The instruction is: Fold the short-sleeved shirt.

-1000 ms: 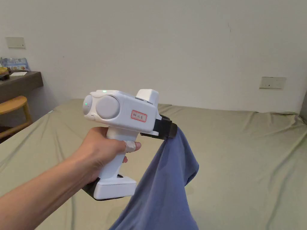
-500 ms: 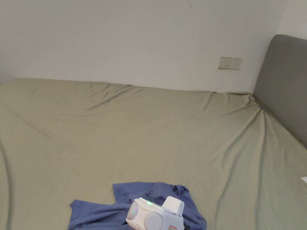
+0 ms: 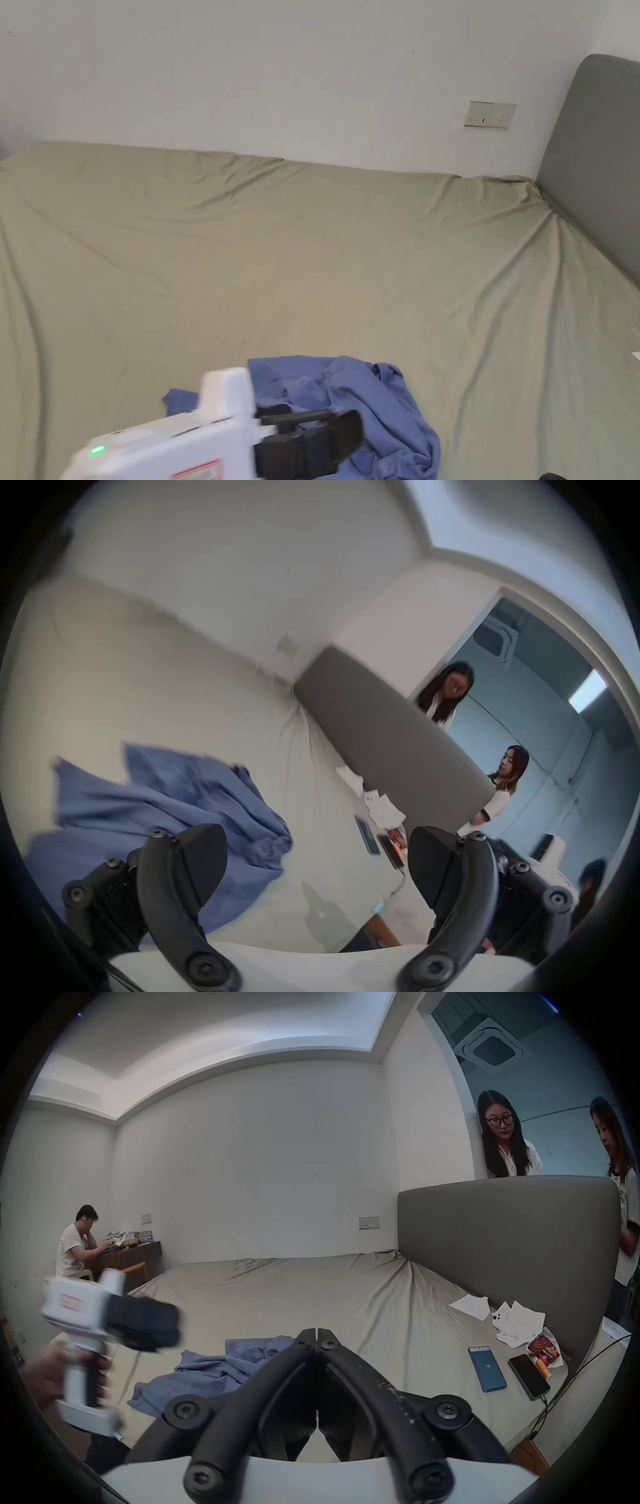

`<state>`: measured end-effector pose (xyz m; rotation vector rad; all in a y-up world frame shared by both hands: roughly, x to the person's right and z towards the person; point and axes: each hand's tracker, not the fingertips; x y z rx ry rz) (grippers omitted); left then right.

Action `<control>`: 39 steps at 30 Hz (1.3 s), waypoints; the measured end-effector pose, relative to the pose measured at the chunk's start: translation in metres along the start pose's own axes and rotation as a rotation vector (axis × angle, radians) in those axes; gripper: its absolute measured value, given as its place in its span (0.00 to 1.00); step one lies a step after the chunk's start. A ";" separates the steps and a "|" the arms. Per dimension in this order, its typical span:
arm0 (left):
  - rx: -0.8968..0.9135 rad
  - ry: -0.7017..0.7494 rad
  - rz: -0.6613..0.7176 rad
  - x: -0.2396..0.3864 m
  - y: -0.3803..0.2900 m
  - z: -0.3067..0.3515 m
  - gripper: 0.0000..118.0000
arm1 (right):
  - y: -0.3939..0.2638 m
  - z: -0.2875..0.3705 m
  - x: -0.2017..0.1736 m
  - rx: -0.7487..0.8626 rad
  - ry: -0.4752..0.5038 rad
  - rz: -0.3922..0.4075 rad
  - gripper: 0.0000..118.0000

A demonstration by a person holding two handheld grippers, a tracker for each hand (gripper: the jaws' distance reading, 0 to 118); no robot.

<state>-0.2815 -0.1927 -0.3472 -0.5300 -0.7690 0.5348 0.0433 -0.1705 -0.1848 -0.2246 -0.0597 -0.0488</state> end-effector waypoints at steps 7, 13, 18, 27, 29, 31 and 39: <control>0.151 0.375 -0.308 0.025 -0.040 0.148 0.01 | -0.012 -0.005 -0.022 -0.022 0.062 -0.004 0.00; 0.159 0.586 -0.317 0.025 -0.074 0.175 0.00 | -0.012 0.001 -0.040 -0.025 0.098 0.018 0.00; 0.188 0.581 -0.245 0.013 -0.076 0.178 0.00 | -0.009 0.005 -0.048 -0.024 0.121 0.041 0.00; 0.164 0.612 -0.236 0.000 -0.071 0.167 0.00 | -0.003 0.007 -0.050 -0.015 0.116 0.041 0.00; 0.149 0.627 -0.236 -0.007 -0.068 0.163 0.00 | -0.002 0.007 -0.051 -0.011 0.117 0.044 0.00; 0.098 0.660 -0.197 -0.025 -0.061 0.151 0.27 | -0.003 0.007 -0.051 -0.012 0.120 0.039 0.00; -0.235 0.846 -0.183 -0.145 -0.084 0.078 0.91 | -0.001 0.010 -0.051 -0.011 0.136 0.030 0.00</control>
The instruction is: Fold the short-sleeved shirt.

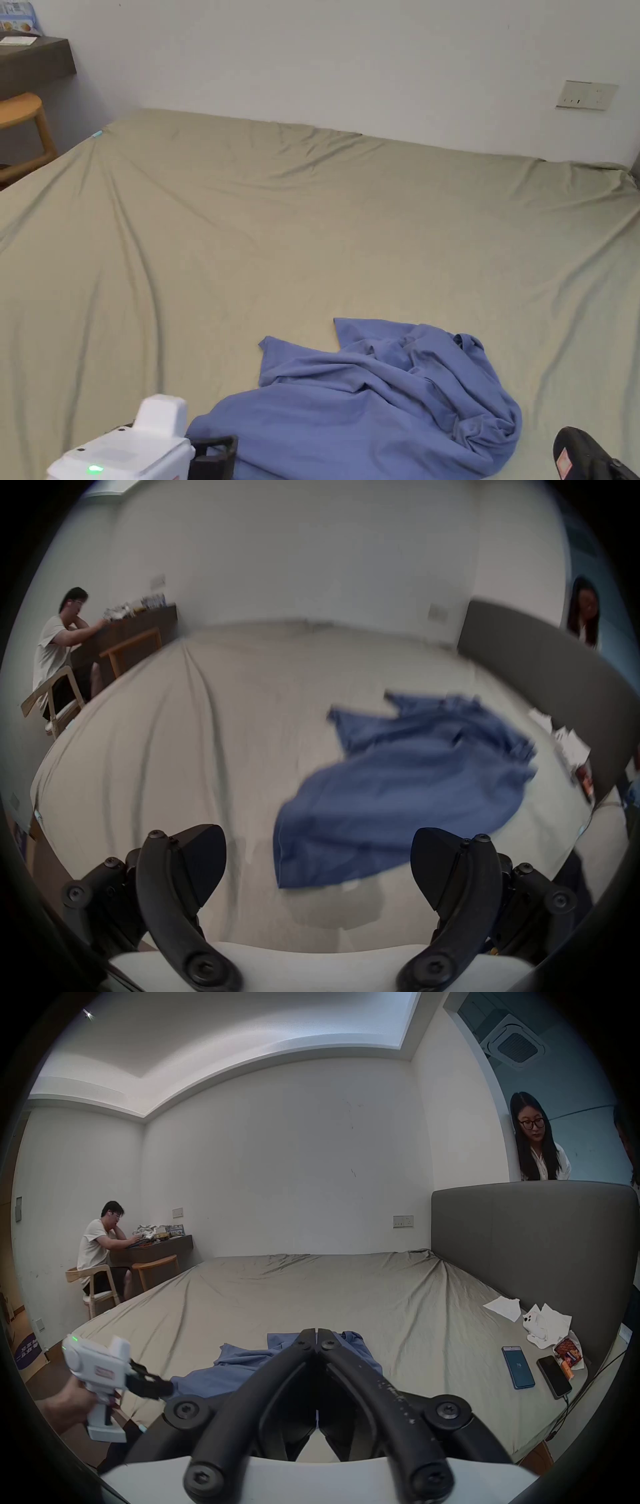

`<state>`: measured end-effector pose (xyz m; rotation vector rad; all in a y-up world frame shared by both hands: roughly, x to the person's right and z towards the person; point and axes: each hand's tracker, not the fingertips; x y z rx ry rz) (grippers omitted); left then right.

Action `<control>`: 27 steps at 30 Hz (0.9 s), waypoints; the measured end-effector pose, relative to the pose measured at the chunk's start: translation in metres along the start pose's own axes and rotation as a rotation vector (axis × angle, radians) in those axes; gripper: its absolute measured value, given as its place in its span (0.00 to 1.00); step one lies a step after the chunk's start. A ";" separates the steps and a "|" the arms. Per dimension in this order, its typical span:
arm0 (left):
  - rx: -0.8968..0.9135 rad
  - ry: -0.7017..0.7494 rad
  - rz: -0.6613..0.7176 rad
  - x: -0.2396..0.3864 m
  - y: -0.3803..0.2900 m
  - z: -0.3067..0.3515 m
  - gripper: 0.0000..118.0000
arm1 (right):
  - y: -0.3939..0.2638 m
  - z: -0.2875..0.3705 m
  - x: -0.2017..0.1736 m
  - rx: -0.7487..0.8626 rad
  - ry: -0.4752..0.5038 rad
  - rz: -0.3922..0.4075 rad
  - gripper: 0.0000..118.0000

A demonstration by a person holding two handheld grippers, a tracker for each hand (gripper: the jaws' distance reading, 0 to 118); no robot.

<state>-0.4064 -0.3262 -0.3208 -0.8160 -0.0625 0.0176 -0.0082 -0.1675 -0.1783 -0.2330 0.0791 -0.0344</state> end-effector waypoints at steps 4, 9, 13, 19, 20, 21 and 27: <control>-0.069 0.032 -0.101 0.008 -0.021 -0.036 0.87 | 0.001 0.003 0.005 0.003 -0.010 -0.003 0.00; -0.056 0.083 -0.049 0.015 -0.025 -0.038 0.71 | -0.002 0.002 0.008 -0.008 -0.023 -0.002 0.00; -0.049 0.042 -0.039 0.031 -0.017 -0.028 0.38 | -0.004 -0.002 0.011 -0.022 -0.030 -0.002 0.00; -0.044 -0.027 0.093 0.027 -0.015 -0.024 0.05 | -0.002 -0.006 0.013 -0.025 -0.034 -0.006 0.00; -0.034 -0.029 0.085 0.027 -0.015 -0.021 0.05 | -0.002 -0.007 0.014 -0.024 -0.039 0.000 0.00; -0.024 -0.021 0.080 0.028 -0.012 -0.018 0.05 | -0.001 -0.008 0.015 -0.026 -0.041 0.003 0.00; 0.031 -0.060 0.081 0.032 -0.003 0.007 0.05 | 0.008 -0.035 0.023 -0.042 -0.034 0.022 0.01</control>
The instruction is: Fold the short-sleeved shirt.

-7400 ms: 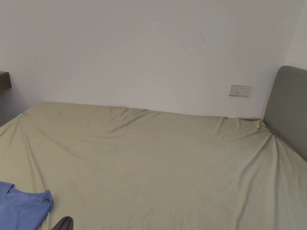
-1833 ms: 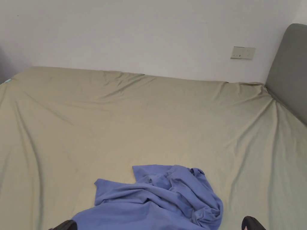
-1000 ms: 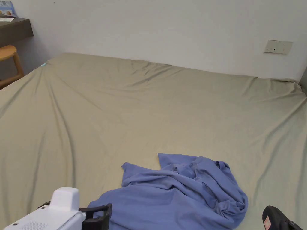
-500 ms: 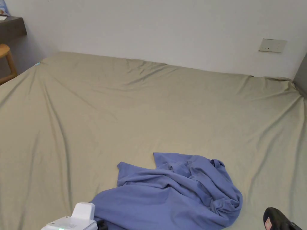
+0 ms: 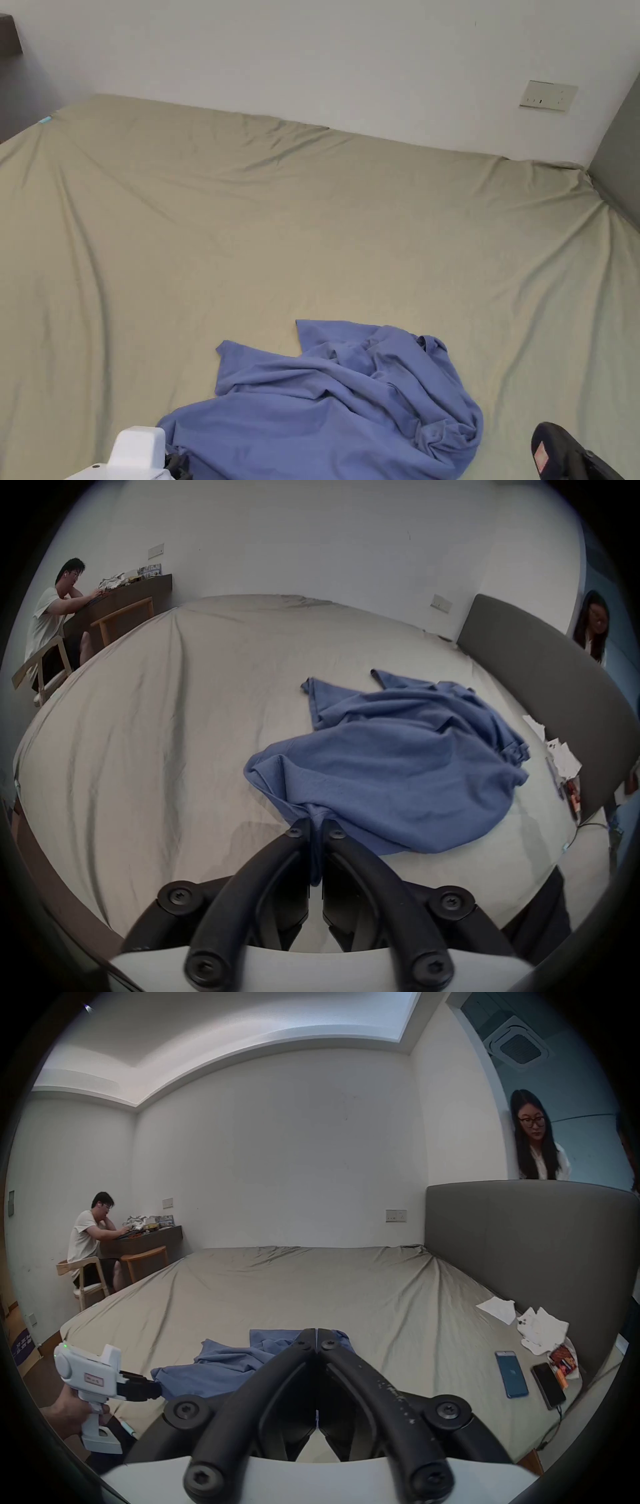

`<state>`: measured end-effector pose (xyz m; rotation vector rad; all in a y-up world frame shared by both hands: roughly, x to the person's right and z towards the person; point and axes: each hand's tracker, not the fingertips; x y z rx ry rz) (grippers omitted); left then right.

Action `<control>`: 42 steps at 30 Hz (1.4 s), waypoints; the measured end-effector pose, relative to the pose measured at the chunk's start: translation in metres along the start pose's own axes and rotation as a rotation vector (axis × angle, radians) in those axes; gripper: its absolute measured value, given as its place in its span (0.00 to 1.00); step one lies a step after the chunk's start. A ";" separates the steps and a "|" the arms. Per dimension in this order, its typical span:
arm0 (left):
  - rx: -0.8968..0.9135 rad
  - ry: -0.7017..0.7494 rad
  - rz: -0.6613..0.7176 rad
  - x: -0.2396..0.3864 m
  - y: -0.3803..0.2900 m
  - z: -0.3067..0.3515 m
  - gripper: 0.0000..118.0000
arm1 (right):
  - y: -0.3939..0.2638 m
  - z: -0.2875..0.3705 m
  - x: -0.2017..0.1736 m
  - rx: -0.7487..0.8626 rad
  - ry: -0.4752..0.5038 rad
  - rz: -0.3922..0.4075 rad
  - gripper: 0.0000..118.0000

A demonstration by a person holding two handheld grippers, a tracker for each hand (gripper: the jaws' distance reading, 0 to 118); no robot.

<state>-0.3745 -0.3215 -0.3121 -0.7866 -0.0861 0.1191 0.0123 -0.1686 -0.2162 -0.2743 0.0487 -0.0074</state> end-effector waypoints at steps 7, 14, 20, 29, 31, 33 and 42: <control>0.027 -0.077 0.069 -0.001 0.008 0.022 0.05 | 0.038 -0.185 0.025 -0.284 0.128 0.128 0.92; 0.018 -0.087 0.081 0.003 0.007 0.026 0.05 | 0.009 -0.435 0.046 -0.752 0.042 -0.027 0.89; -0.002 -0.088 0.123 0.001 0.011 0.017 0.05 | -0.020 -0.499 0.045 -0.896 0.005 0.023 0.60; -0.008 -0.083 0.150 -0.005 0.015 0.012 0.05 | -0.042 -0.508 0.025 -0.950 0.040 0.046 0.38; -0.012 -0.083 0.159 -0.006 0.015 0.012 0.05 | -0.038 -0.506 0.020 -0.952 0.070 0.083 0.18; -0.014 -0.090 0.182 -0.007 0.015 0.012 0.05 | -0.035 -0.504 0.017 -0.960 0.065 0.098 0.06; 0.004 -0.094 0.178 -0.010 0.020 0.021 0.05 | -0.010 -0.483 0.019 -0.898 0.051 0.143 0.04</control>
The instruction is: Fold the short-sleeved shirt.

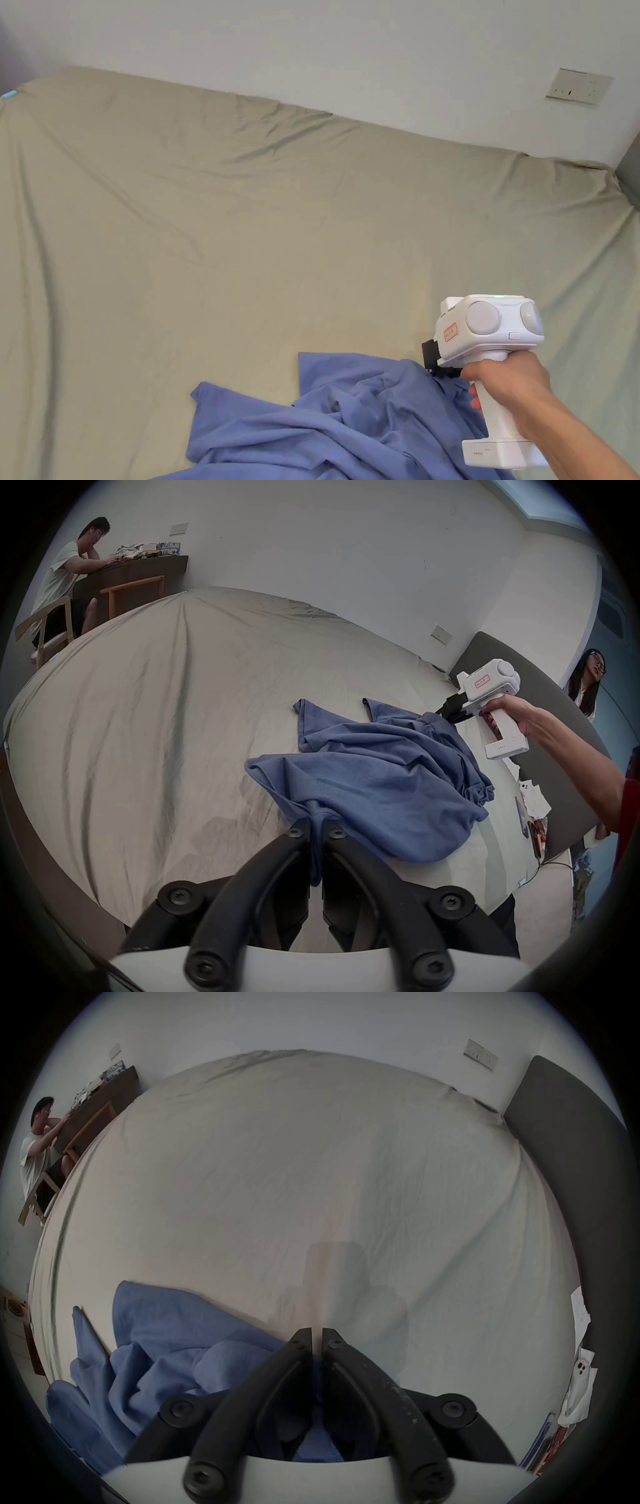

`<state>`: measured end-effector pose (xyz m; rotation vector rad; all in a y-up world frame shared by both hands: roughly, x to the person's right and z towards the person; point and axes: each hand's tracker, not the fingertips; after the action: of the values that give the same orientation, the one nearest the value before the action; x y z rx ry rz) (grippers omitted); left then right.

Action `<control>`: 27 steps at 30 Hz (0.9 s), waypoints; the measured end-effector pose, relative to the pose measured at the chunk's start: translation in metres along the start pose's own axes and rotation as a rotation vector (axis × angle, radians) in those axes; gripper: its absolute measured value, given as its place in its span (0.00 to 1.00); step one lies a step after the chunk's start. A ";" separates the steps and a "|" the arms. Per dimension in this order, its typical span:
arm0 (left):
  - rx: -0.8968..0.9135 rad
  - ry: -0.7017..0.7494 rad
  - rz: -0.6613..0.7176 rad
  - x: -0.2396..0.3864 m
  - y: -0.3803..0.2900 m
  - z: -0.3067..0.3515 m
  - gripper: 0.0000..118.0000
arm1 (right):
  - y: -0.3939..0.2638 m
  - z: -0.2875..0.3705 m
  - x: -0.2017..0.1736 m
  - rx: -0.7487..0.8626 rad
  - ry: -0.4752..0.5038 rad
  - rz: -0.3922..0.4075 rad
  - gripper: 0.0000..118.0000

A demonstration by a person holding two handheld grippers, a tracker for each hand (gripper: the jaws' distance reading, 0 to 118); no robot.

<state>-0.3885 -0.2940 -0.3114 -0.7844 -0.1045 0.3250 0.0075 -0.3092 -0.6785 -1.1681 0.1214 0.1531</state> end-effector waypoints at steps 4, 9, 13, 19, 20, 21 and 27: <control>0.014 -0.001 -0.005 0.000 0.003 0.005 0.05 | -0.002 0.027 0.007 0.078 0.049 -0.040 0.04; 0.026 -0.006 0.001 0.002 0.004 0.007 0.05 | -0.005 0.038 0.007 0.082 0.004 0.027 0.04; 0.023 -0.009 0.008 0.002 0.003 0.008 0.05 | -0.007 0.040 0.017 0.097 0.047 -0.063 0.04; 0.067 -0.019 0.000 -0.002 0.012 0.017 0.05 | -0.010 0.077 0.019 0.178 0.073 -0.024 0.03; 0.079 -0.015 0.010 -0.005 0.015 0.019 0.05 | -0.012 0.087 0.020 0.199 0.074 -0.035 0.03; 0.111 -0.014 0.039 -0.010 0.019 0.023 0.05 | -0.015 0.099 0.021 0.220 0.078 -0.025 0.03; 0.198 0.021 0.011 -0.026 0.053 0.045 0.05 | -0.034 0.183 0.042 0.397 0.088 -0.033 0.03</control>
<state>-0.4354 -0.2365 -0.3163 -0.5922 -0.0470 0.3324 0.0576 -0.1512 -0.5837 -0.7803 0.2005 0.0448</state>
